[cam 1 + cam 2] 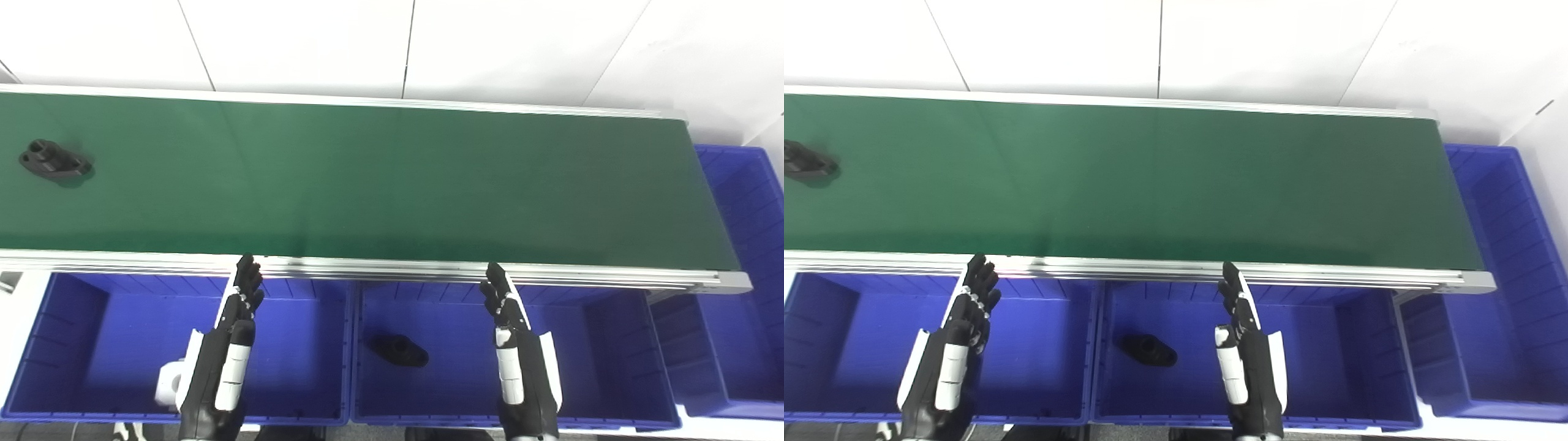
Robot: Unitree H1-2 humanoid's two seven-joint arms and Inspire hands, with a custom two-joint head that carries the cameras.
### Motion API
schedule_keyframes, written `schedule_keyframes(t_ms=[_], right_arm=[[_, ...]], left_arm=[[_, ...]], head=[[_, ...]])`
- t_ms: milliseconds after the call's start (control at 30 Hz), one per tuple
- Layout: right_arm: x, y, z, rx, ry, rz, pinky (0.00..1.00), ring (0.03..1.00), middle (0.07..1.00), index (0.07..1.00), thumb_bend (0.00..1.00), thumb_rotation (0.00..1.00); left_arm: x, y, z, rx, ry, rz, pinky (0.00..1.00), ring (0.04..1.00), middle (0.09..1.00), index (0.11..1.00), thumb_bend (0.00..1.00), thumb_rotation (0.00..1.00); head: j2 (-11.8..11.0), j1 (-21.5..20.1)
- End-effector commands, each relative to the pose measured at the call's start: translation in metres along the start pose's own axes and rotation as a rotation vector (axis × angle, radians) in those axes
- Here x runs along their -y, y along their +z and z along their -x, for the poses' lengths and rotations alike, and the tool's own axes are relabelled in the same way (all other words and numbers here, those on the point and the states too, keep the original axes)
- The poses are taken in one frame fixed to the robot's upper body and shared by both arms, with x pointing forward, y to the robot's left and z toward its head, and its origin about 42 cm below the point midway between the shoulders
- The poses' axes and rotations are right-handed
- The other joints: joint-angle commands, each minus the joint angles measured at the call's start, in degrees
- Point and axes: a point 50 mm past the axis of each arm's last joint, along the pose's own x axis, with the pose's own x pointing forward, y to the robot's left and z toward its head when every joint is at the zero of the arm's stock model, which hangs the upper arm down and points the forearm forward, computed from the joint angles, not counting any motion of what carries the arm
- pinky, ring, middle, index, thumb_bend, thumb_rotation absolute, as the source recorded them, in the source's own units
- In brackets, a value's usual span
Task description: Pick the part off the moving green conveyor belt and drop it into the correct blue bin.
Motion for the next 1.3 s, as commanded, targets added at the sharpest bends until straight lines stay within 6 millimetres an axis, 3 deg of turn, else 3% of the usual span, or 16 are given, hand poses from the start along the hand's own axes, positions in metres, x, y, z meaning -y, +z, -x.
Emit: schedule_keyframes(t_ms=[0, 1267], right_arm=[[-0.0135, 0.0087, 0.0005, 0.057, -0.003, -0.048, 0.97, 0.946, 0.963, 0.953, 0.78, 1.0], [-0.0126, 0.0088, 0.0012, 0.047, 0.001, -0.05, 0.97, 0.952, 0.97, 0.96, 0.77, 0.99]], left_arm=[[0.0017, 0.0063, 0.0024, 0.041, -0.007, 0.012, 1.0, 1.0, 1.0, 1.0, 0.62, 0.95], [0.0024, 0.0055, 0.0025, 0.043, -0.003, 0.01, 1.0, 1.0, 1.0, 1.0, 0.6, 0.96]], head=[[0.01, 0.03], [-0.15, -0.02]])
